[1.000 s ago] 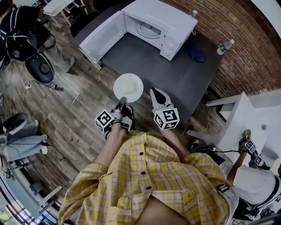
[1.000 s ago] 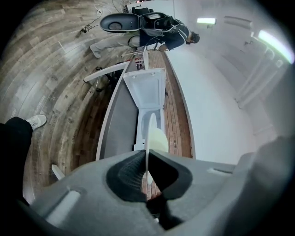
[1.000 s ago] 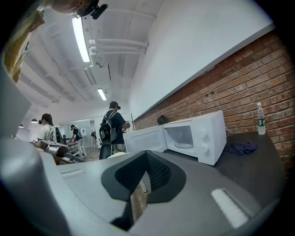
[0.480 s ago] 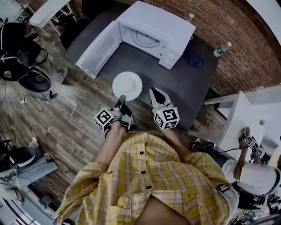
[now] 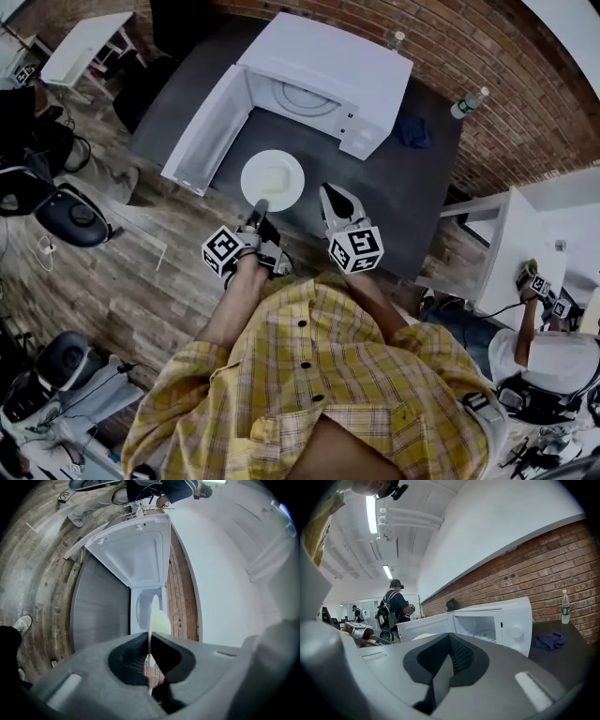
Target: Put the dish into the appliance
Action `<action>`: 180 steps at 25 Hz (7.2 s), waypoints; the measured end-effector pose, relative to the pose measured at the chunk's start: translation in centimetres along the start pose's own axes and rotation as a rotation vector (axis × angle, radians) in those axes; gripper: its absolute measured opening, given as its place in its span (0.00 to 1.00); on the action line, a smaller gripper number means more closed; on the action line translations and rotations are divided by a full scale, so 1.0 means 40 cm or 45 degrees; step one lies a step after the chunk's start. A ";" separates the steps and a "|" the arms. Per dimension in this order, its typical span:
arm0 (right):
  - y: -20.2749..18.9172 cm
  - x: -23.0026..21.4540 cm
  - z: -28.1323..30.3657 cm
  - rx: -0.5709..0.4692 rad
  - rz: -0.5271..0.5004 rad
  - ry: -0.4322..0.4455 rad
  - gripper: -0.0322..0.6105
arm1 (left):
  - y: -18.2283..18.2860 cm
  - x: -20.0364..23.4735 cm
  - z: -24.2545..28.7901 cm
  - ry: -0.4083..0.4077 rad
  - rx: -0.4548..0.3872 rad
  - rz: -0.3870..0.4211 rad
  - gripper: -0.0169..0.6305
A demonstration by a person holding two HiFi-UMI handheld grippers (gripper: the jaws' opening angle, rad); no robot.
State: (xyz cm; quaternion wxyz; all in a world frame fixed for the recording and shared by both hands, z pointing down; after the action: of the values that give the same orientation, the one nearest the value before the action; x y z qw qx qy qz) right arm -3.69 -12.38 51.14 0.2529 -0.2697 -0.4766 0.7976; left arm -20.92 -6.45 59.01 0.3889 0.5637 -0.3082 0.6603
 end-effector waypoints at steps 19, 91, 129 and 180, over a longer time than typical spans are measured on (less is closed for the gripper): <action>0.043 -0.065 0.058 -0.009 0.021 -0.073 0.05 | 0.086 0.001 0.142 0.005 0.082 -0.012 0.04; -0.004 -0.284 0.123 0.106 0.086 -0.120 0.05 | 0.364 0.153 0.704 0.174 0.043 -0.061 0.04; -0.005 -0.246 0.109 0.082 0.079 -0.099 0.05 | 0.343 0.145 0.649 0.110 0.079 -0.086 0.13; 0.009 -0.157 0.063 0.039 0.059 -0.033 0.05 | -0.034 -0.209 0.273 0.345 0.169 1.794 0.03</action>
State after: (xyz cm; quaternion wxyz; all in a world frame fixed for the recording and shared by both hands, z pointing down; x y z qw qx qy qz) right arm -0.86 -18.25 53.01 0.2324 -0.2664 -0.4611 0.8139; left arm -13.72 -16.39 52.64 -0.1298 0.1667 -0.5068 0.8358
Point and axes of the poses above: the fingertips, and each gripper's own axes: z forward along the fingers, x to its left, y out of its top, the point moved 4 cm from there along -z, backward along the fingers, and after that the axes turned 14 degrees about x, right-handed, at the moved point
